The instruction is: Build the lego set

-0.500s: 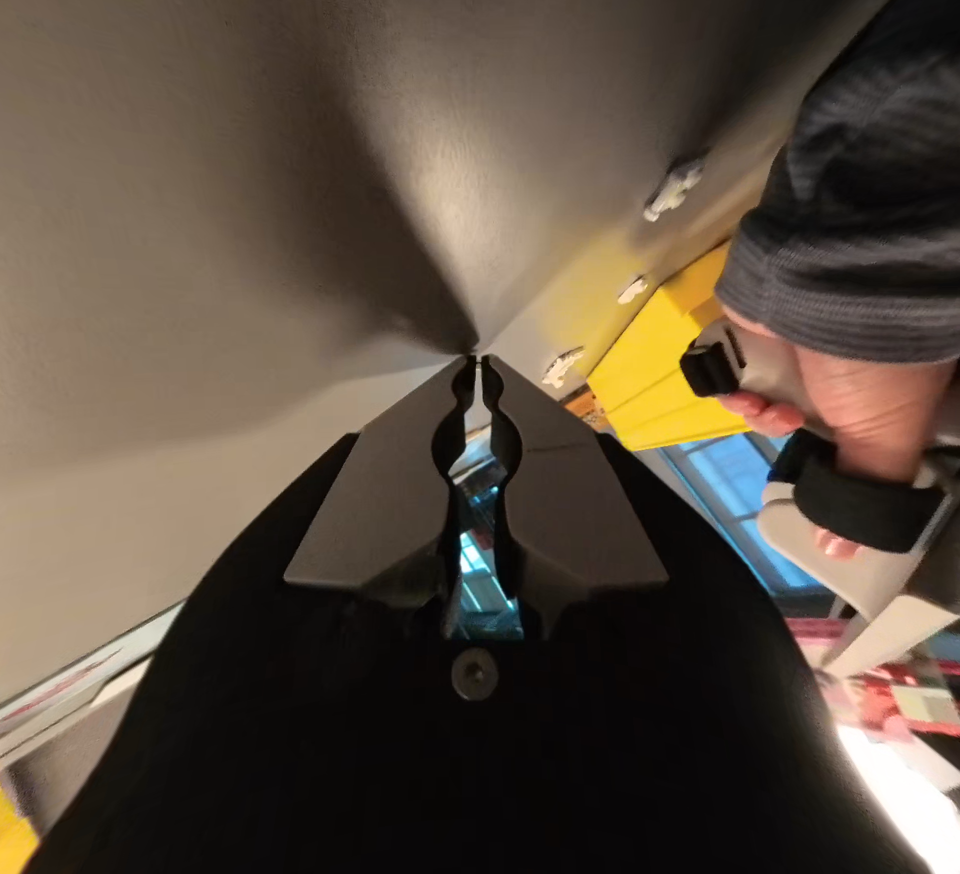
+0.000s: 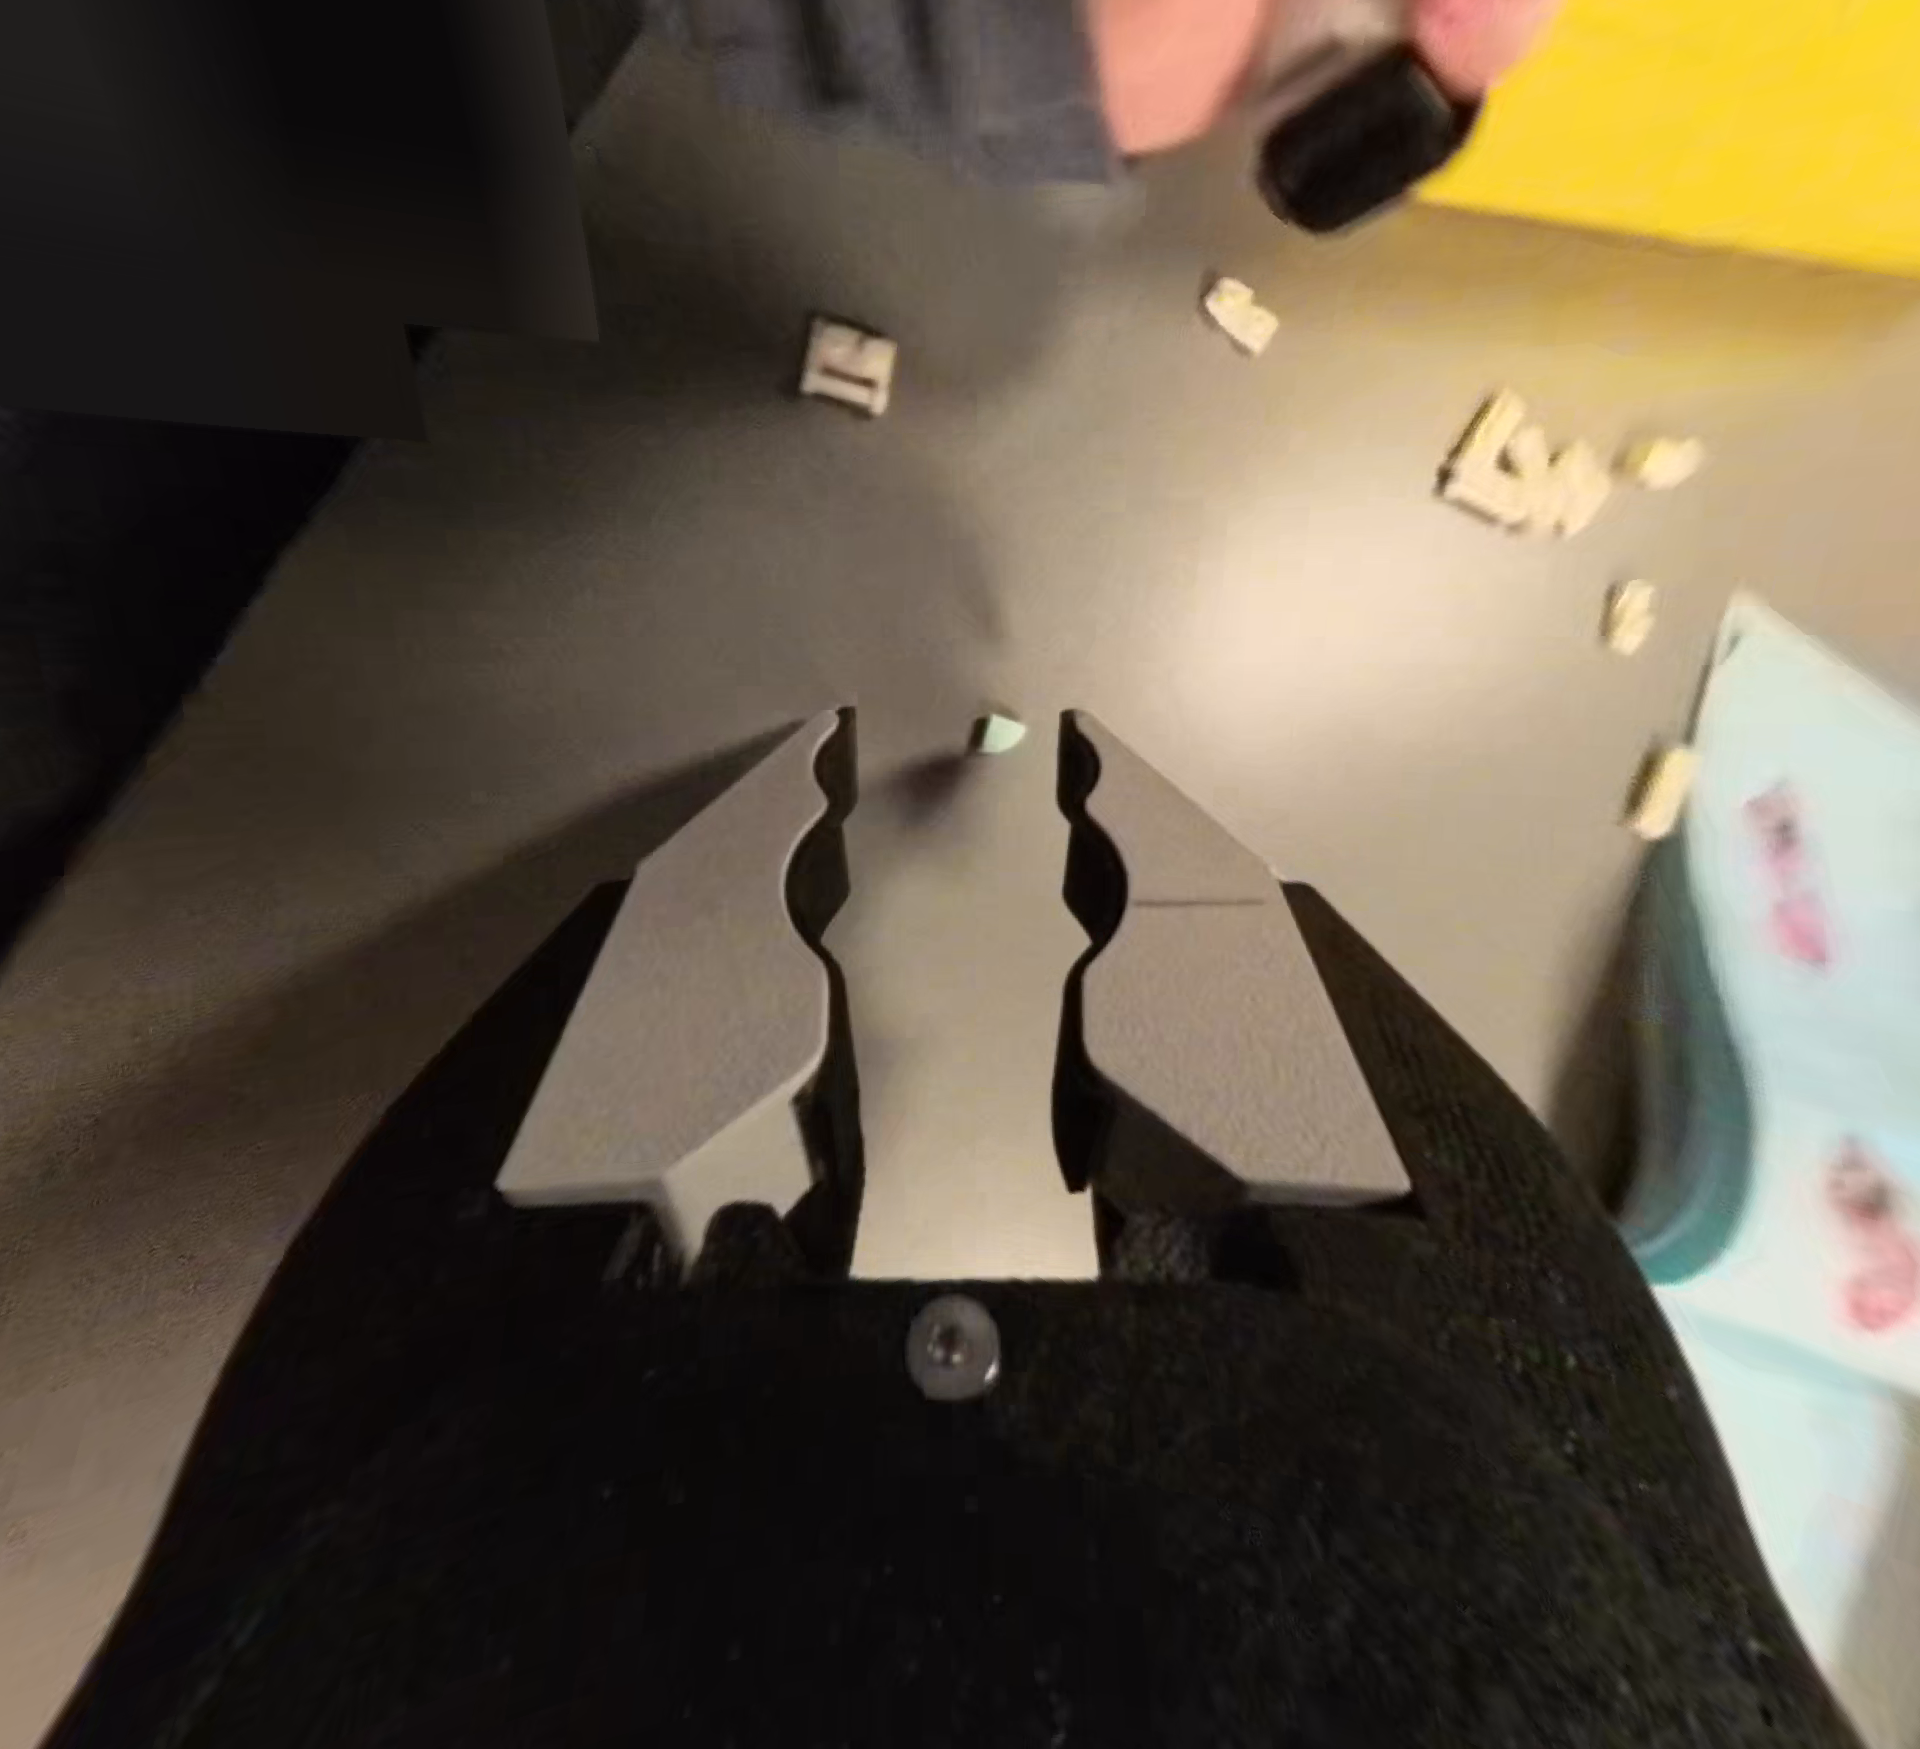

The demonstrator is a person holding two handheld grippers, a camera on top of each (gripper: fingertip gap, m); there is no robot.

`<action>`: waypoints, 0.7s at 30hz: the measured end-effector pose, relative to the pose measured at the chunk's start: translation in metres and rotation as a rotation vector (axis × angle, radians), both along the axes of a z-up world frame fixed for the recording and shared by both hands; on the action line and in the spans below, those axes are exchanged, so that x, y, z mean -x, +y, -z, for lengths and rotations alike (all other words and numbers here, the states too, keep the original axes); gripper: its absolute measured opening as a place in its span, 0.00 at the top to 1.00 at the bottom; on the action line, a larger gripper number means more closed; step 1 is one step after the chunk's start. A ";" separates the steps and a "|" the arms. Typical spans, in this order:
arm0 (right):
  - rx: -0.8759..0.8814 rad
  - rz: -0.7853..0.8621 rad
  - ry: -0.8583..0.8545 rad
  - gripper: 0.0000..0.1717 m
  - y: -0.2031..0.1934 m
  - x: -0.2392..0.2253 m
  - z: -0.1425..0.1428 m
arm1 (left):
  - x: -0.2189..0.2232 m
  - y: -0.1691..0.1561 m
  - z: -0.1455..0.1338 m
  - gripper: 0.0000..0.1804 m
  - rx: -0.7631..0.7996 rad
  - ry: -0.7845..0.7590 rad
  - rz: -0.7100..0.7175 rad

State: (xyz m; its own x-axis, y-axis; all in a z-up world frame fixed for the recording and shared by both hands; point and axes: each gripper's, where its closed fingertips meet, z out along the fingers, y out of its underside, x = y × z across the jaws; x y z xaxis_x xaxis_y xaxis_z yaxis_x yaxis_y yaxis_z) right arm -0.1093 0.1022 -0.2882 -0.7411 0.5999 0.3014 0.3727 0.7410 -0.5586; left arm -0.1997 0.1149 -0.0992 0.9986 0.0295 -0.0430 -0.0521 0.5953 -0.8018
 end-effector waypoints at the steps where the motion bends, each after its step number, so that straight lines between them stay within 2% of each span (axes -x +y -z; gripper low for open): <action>1: 0.063 0.048 -0.034 0.78 0.002 0.001 0.002 | 0.000 0.000 0.000 0.91 0.002 -0.003 0.002; 3: 0.151 0.149 -0.083 0.81 0.007 0.004 0.006 | 0.000 0.001 0.001 0.91 0.005 -0.005 0.004; 6: 0.249 0.215 -0.111 0.83 0.007 0.005 0.008 | 0.000 0.001 0.001 0.91 0.008 -0.004 0.008; 11: 0.295 0.222 -0.122 0.86 0.003 0.001 0.009 | 0.000 0.002 0.002 0.91 0.011 -0.007 0.014; 16: 0.370 0.176 -0.184 0.86 -0.016 -0.009 0.007 | 0.000 0.003 0.003 0.91 0.014 -0.012 0.019; 21: 0.377 0.189 -0.095 0.88 -0.011 0.002 -0.004 | 0.001 0.002 0.003 0.91 0.014 -0.015 0.015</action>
